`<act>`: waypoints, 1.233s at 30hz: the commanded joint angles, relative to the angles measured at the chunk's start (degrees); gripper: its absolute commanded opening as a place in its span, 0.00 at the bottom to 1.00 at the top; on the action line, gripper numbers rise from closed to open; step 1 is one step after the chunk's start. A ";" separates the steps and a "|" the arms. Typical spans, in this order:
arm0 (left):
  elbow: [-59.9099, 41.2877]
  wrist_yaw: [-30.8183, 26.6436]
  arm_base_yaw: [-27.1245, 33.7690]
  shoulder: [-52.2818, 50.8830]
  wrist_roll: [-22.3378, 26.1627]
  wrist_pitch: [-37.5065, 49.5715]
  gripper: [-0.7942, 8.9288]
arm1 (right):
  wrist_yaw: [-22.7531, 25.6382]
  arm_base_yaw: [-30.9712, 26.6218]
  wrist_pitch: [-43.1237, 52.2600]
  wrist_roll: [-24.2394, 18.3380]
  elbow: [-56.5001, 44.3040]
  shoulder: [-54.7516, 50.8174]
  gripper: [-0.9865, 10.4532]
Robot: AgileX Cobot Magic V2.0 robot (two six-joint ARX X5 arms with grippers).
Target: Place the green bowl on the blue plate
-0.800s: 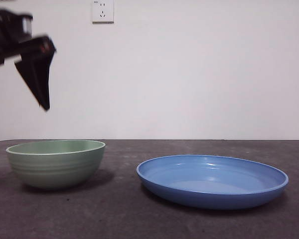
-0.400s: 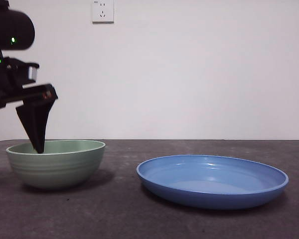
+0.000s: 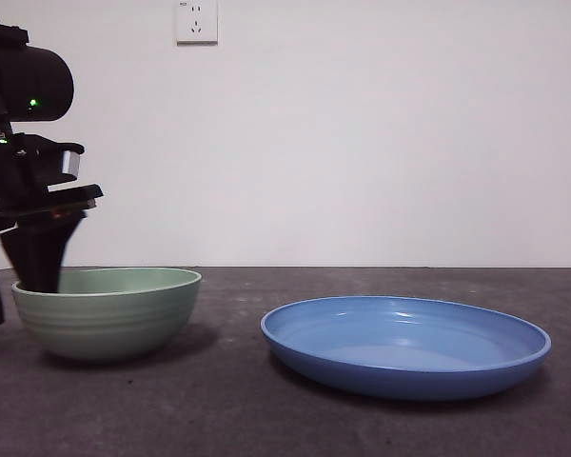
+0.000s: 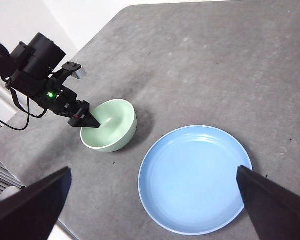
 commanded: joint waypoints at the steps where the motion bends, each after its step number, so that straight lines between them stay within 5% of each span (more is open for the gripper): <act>1: 1.03 -0.13 -0.04 0.77 0.85 0.98 0.12 | -0.20 0.13 0.42 0.35 0.90 0.17 0.65; 16: 8.31 -0.11 -2.75 0.70 -1.81 -7.19 0.09 | -0.20 0.13 0.42 0.35 0.90 0.17 0.65; 28: 20.68 -0.11 -13.97 2.05 -6.86 -8.74 0.09 | -0.20 0.15 0.42 0.37 0.90 0.17 0.65; 37: 27.93 0.07 -22.14 12.44 -9.11 -6.75 0.09 | -0.20 0.13 0.44 0.37 0.90 0.17 0.65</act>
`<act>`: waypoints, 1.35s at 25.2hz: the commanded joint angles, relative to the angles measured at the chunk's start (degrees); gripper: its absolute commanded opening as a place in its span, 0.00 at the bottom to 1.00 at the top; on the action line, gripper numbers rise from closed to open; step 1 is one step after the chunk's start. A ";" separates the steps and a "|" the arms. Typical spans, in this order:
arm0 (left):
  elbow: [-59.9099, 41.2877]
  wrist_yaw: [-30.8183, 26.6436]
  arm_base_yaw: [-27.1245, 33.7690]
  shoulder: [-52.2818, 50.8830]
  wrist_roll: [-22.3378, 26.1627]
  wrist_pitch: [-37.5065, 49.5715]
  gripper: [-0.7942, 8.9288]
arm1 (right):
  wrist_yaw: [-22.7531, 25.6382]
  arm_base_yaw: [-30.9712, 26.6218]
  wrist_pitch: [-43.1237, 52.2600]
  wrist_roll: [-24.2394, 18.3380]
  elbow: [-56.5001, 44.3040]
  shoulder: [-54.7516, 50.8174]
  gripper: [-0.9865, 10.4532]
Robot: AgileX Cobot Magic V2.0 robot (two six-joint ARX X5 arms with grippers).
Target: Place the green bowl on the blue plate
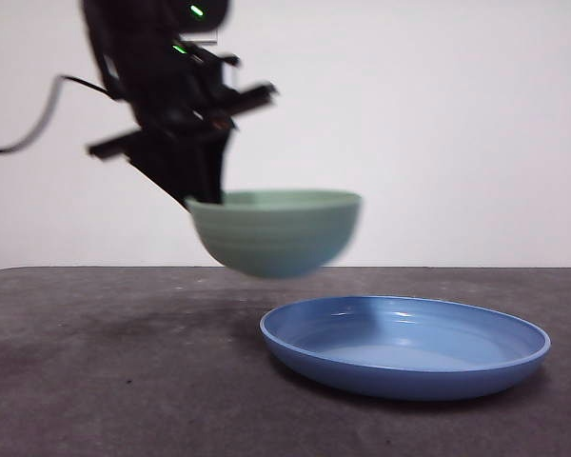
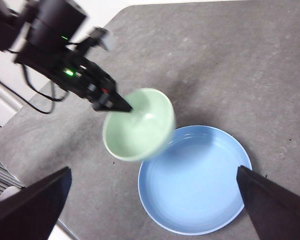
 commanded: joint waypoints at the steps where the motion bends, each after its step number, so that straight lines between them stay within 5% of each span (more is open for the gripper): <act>1: 4.68 0.11 -2.84 4.48 -0.90 0.42 0.09 | -0.20 0.13 0.44 0.37 0.90 0.17 0.65; 13: 13.86 2.27 -9.94 17.81 -1.03 -0.44 0.09 | -0.20 0.13 0.42 0.37 0.90 0.17 0.65; 30: 13.99 2.27 -9.84 18.05 -0.83 0.39 0.12 | -0.20 0.13 0.39 1.01 0.90 0.17 0.65; 34: 16.46 2.27 -9.40 17.64 -0.79 -0.79 0.51 | -0.22 0.15 0.37 1.03 0.90 0.17 0.65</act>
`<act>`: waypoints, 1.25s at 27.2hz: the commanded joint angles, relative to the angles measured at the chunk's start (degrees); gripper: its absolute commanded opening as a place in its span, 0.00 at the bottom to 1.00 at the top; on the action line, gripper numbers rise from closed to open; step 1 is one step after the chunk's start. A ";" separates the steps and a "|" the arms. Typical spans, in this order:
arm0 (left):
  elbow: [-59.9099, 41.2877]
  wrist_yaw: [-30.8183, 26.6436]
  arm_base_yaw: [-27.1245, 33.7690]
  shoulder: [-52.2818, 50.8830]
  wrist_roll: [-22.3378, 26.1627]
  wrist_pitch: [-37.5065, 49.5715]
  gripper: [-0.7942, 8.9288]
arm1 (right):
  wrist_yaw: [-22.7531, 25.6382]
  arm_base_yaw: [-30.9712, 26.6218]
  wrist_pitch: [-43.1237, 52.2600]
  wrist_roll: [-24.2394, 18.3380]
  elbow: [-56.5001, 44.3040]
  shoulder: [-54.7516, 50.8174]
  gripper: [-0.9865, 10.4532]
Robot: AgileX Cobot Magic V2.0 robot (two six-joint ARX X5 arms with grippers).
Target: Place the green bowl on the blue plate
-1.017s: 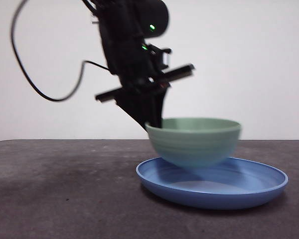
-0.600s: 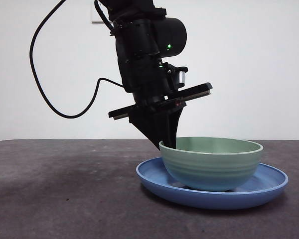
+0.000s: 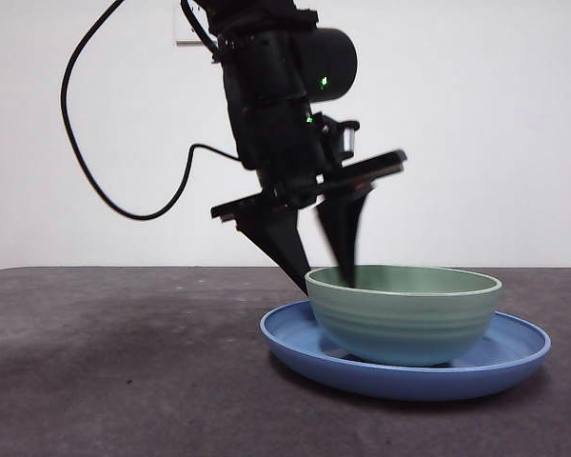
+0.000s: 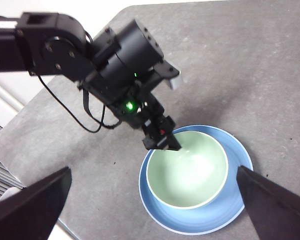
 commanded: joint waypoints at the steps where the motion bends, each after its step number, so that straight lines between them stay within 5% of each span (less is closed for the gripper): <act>1: 3.58 0.26 -0.09 0.37 0.33 -0.66 0.54 | -0.22 0.13 0.37 0.59 0.90 0.17 0.65; 6: 9.25 0.26 -0.11 -5.60 4.57 -8.41 0.54 | -0.20 0.13 0.42 0.57 0.90 0.17 0.65; 16: 7.80 0.26 -0.37 -37.00 10.51 -18.38 0.61 | -0.20 0.13 0.42 0.57 0.90 0.17 0.65; 26: -23.37 0.26 -0.37 -71.80 8.24 -4.02 0.61 | -0.20 0.13 0.39 0.59 0.90 0.17 0.65; 34: -39.91 0.26 -0.37 -87.23 2.36 -0.96 0.65 | -0.20 0.13 0.39 0.59 0.90 0.17 0.65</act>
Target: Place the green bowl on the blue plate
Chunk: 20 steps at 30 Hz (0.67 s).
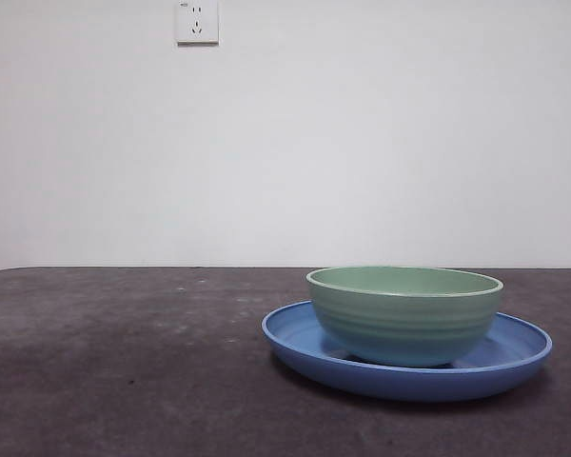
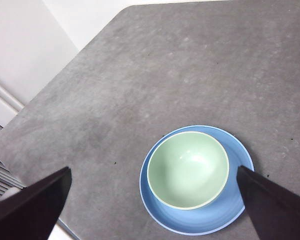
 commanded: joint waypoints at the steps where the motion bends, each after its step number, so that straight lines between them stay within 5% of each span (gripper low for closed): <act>1: -3.65 0.24 -0.52 -1.90 -3.26 0.42 0.67 | -0.22 0.15 0.39 0.57 0.90 0.17 0.65; 9: -5.22 0.24 -0.52 -3.06 -4.85 0.44 0.67 | -0.22 0.13 0.39 0.57 0.90 0.17 0.65; 20: -5.22 0.24 -0.52 -3.04 -0.11 -4.74 0.66 | -0.20 0.13 0.24 0.63 0.90 0.20 0.65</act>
